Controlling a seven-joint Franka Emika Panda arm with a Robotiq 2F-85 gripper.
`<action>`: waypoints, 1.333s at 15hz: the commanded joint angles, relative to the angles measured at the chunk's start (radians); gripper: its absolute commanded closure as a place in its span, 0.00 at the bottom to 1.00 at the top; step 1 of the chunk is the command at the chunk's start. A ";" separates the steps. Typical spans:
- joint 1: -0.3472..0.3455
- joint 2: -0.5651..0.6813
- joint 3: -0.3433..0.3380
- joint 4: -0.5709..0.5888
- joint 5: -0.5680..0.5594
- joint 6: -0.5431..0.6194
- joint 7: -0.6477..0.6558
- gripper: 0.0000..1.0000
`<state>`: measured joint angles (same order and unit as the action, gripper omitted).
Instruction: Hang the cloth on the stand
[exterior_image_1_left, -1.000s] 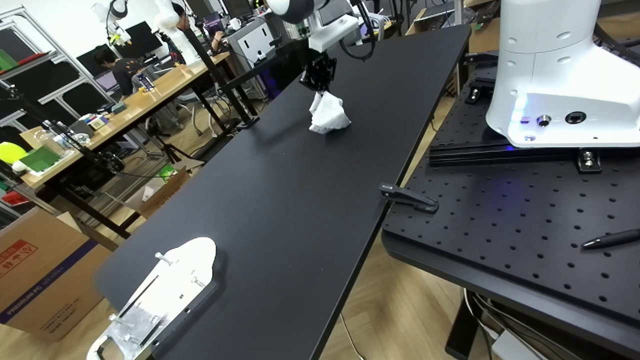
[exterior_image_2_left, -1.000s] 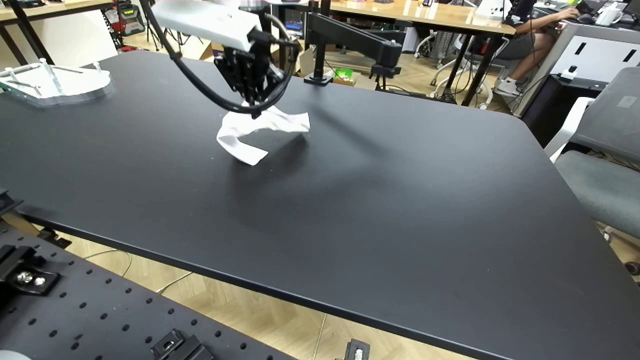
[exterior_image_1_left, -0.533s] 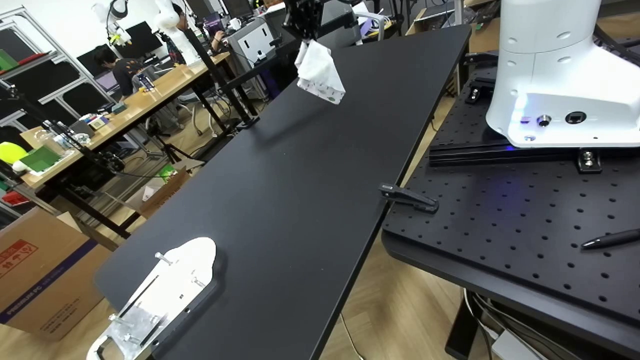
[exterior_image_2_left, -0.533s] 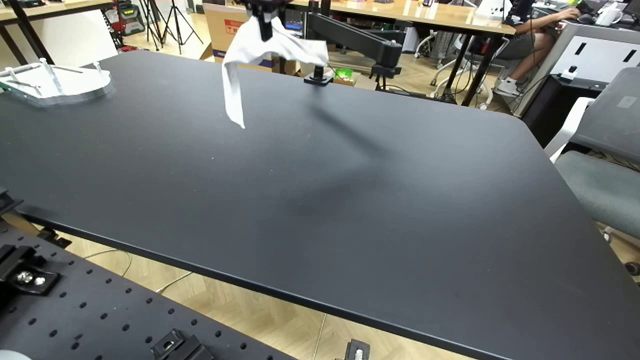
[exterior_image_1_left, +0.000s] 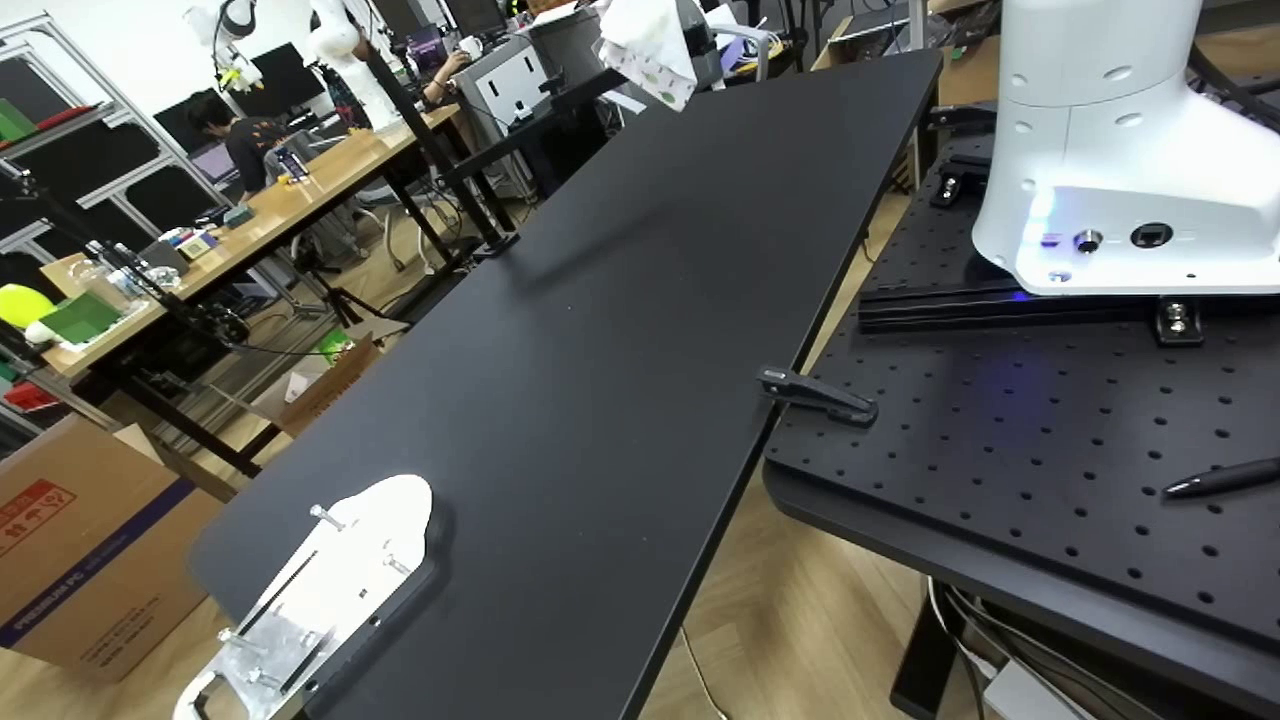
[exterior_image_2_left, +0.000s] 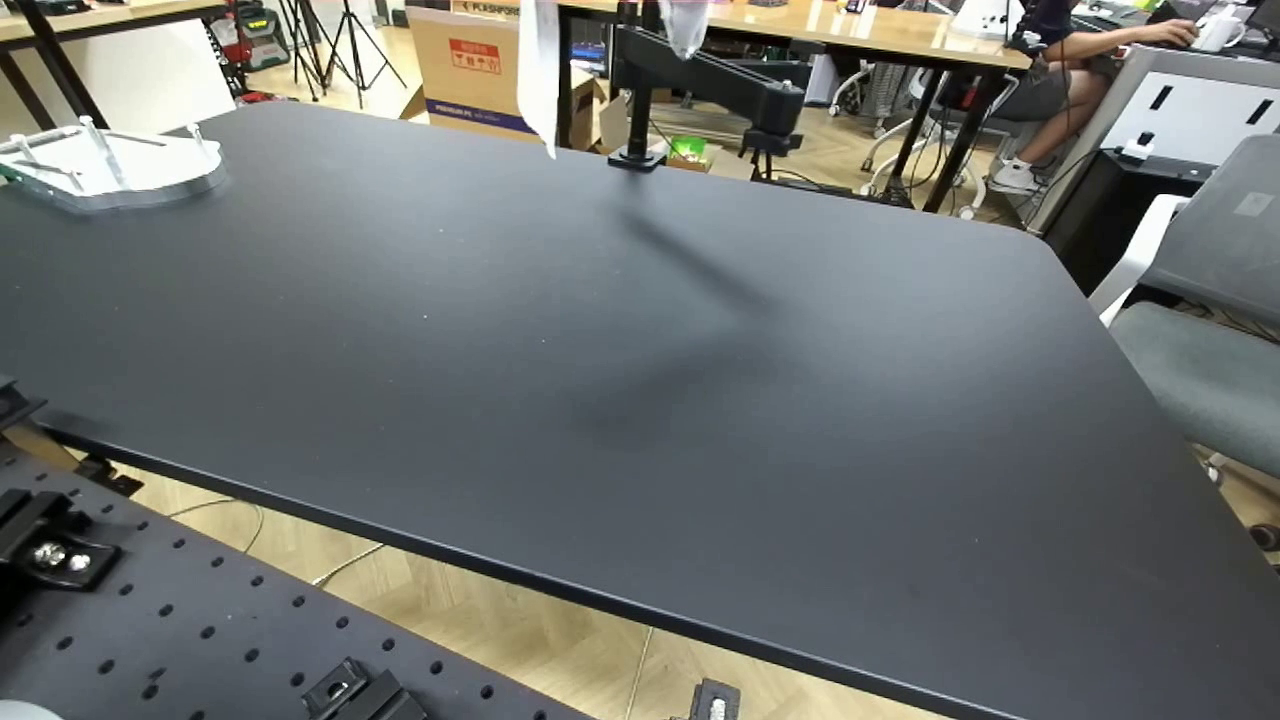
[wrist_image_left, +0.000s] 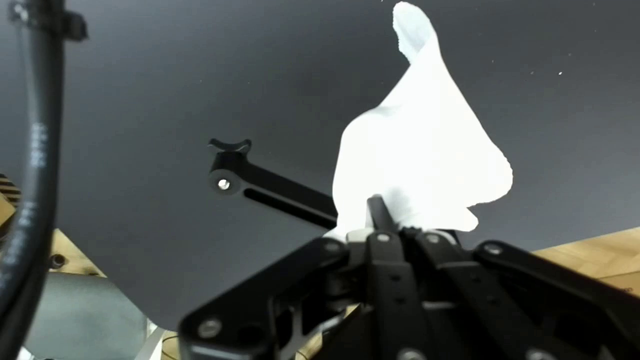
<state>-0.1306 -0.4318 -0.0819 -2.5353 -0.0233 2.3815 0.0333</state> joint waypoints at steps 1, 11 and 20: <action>-0.042 -0.075 -0.028 0.002 -0.014 -0.036 0.010 0.99; -0.091 -0.068 -0.083 -0.018 0.000 0.003 -0.017 0.99; -0.069 0.113 -0.155 0.032 0.051 0.079 -0.147 0.99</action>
<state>-0.2190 -0.3838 -0.2206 -2.5504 0.0061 2.4554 -0.0803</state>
